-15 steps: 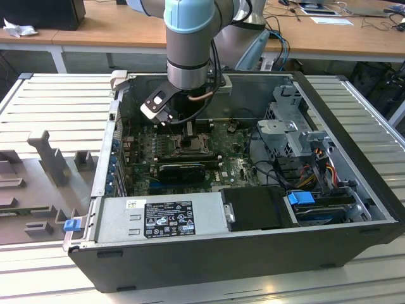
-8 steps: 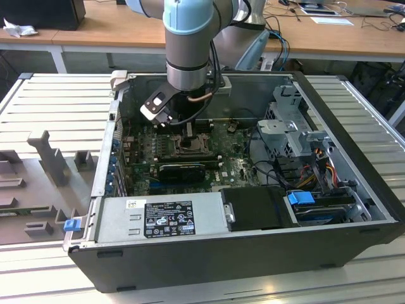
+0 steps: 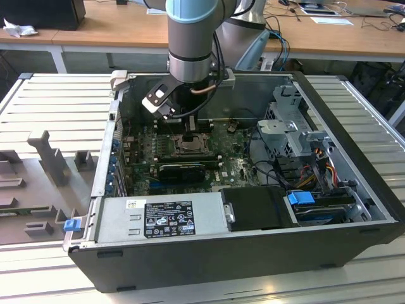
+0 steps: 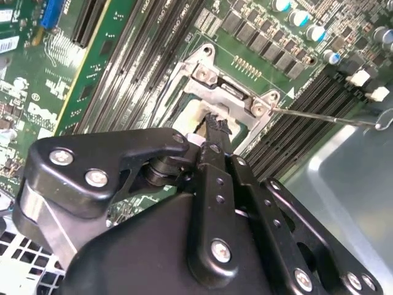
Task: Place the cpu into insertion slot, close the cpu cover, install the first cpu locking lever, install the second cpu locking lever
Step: 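Close the cpu cover, then install the first cpu locking lever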
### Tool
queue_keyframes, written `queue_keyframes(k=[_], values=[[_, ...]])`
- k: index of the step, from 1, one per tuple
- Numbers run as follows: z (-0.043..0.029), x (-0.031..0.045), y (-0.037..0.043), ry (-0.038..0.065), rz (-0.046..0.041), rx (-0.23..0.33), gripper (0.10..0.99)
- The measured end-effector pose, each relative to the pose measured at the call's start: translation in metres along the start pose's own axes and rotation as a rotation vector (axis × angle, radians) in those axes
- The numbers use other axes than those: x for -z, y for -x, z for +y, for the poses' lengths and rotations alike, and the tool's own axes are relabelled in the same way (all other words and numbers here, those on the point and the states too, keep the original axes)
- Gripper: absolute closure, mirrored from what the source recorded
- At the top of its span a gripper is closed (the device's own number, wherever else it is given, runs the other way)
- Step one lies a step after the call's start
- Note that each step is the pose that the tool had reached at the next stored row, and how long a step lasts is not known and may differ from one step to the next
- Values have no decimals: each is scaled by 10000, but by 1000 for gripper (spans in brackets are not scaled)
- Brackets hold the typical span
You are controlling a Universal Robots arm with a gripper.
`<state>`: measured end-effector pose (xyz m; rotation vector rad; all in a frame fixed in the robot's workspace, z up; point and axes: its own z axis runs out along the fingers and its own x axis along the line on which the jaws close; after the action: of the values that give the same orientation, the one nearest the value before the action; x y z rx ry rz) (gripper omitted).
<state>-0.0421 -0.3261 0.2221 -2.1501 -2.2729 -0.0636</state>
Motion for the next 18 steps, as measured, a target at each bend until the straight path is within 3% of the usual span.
queue_keyframes(k=[7,11,15,18], values=[[116,-2,7,-2,0,-1,980],[128,-2,7,-3,0,-2,980],[130,77,4,-3,1,0,980],[131,90,4,-3,1,0,980]])
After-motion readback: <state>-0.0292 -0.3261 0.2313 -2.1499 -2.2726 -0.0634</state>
